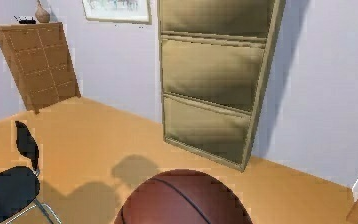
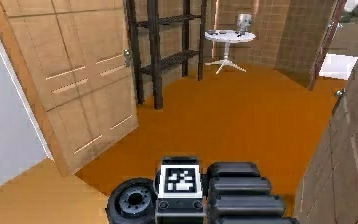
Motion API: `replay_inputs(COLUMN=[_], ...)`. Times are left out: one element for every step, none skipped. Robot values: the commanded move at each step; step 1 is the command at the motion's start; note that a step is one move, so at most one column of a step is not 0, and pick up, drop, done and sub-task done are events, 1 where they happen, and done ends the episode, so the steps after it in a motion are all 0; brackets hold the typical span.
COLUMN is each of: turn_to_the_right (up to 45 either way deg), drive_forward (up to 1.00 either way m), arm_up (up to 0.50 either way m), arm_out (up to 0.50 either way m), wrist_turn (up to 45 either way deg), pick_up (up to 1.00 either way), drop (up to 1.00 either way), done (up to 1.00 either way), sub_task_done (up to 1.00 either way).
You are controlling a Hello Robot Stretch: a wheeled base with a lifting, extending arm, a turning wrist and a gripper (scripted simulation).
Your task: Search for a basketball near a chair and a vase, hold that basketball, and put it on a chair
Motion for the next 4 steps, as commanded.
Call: replay_inputs(turn_to_the_right=[45.0, 36.0, 0.0, 39.0], drive_forward=[0.0, 0.0, 0.45, 0.0], arm_up=[0.0, 0.0, 0.0, 0.0], arm_out=[0.0, 0.0, 0.0, 0.0], wrist_turn=[0.0, 0.0, 0.0, 0.0], pick_up=[0.0, 0.0, 0.0, 0.0], drop=[0.0, 0.0, 0.0, 0.0], done=[0.0, 0.0, 0.0, 0.0], sub_task_done=[0.0, 0.0, 0.0, 0.0])
